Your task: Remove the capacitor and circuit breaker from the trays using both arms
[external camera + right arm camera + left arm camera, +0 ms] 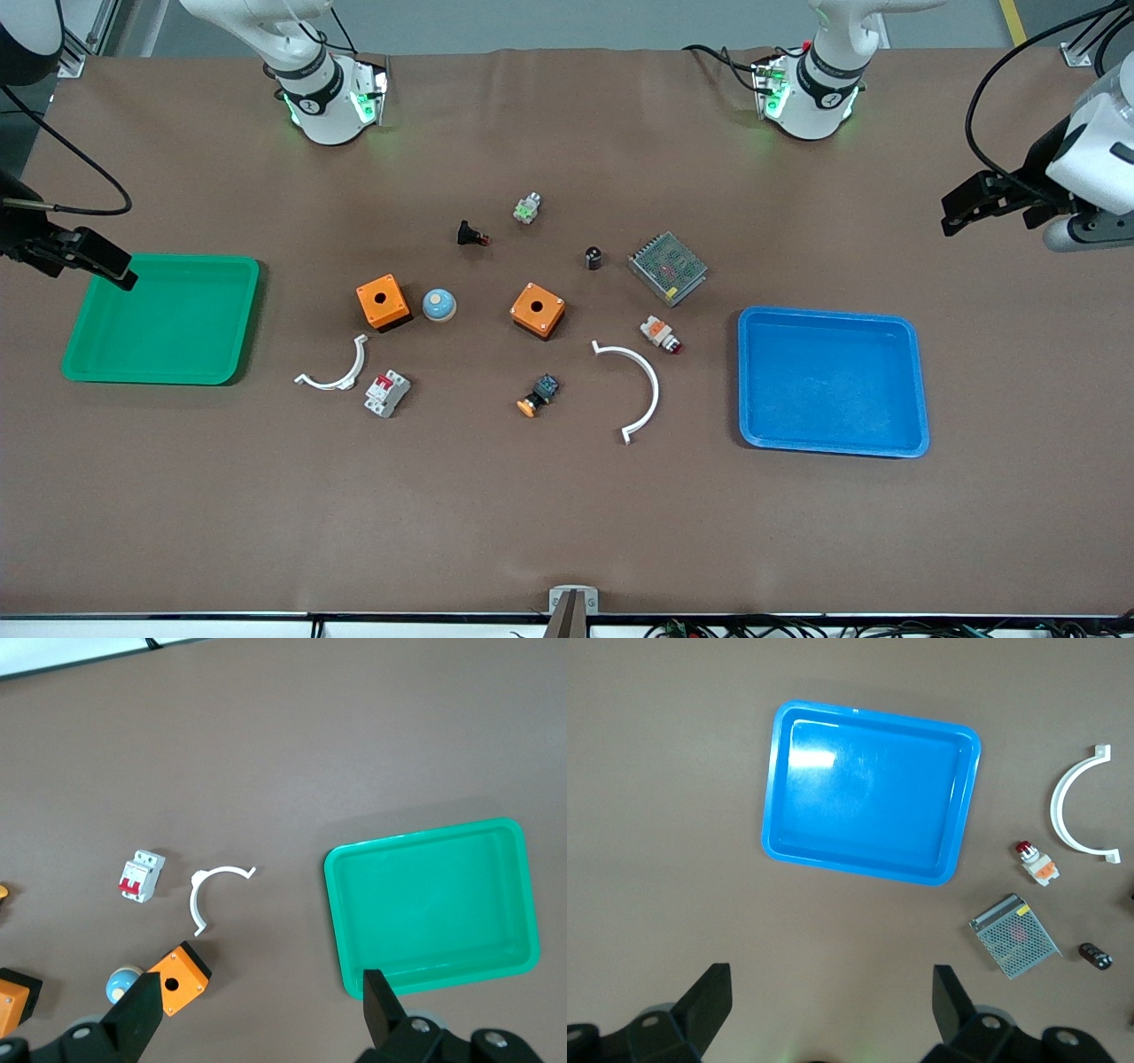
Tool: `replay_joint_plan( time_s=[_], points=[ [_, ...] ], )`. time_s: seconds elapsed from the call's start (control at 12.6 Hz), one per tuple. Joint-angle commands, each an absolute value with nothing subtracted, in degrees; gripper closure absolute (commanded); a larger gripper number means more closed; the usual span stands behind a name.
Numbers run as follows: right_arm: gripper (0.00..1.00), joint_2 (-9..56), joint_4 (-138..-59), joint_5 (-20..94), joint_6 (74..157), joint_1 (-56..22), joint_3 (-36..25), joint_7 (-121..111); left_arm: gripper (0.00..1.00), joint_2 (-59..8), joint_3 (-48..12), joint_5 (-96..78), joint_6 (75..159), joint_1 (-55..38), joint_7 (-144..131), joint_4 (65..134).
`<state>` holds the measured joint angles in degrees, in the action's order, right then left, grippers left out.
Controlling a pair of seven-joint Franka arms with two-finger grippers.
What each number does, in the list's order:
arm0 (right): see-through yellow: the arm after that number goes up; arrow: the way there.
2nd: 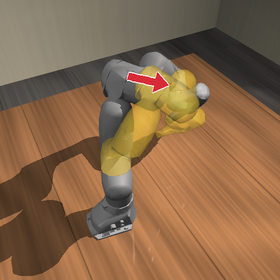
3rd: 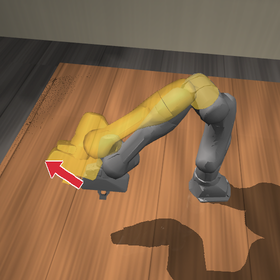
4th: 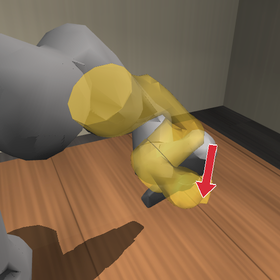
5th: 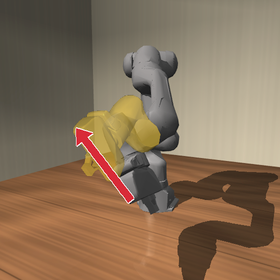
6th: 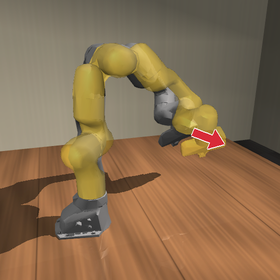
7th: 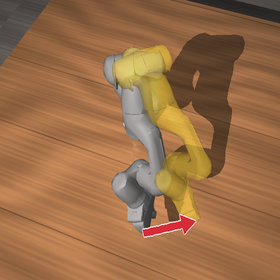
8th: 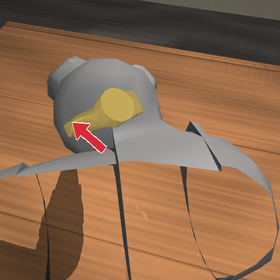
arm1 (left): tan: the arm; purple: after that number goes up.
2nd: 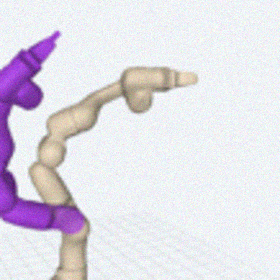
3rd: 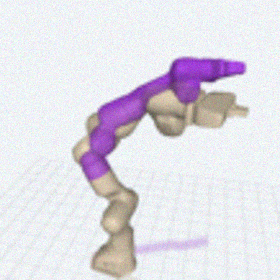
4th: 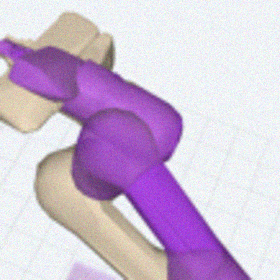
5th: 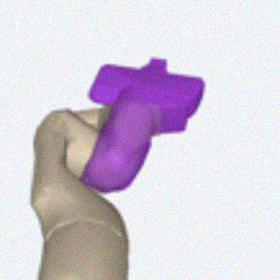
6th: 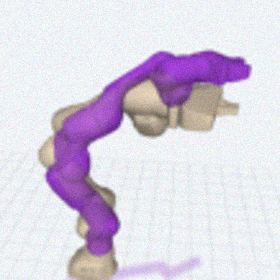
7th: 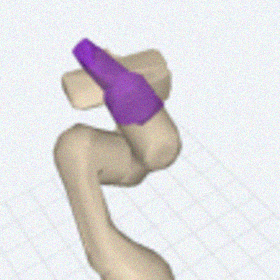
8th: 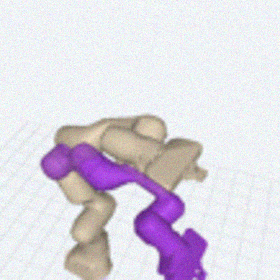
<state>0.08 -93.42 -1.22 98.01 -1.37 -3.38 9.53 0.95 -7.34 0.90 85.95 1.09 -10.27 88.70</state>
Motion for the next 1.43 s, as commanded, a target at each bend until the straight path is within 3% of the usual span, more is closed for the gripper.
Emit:
replay_joint_plan(
  time_s=[0.0,0.24,1.35],
  points=[
    [0.00,-2.02,-94.22,-2.11,96.51,-0.80,-2.81,9.32,0.00,3.08,-7.12,0.00,85.78,0.18,-10.28,90.70],
    [0.00,-1.93,-90.53,-2.11,92.56,0.17,-2.55,9.40,0.00,3.08,-8.79,0.09,85.96,0.44,-10.37,90.70],
    [0.00,-3.08,-90.88,-2.20,92.37,0.18,-2.55,9.32,0.00,1.84,-8.17,1.67,84.64,0.70,-8.53,88.68]
  ],
)
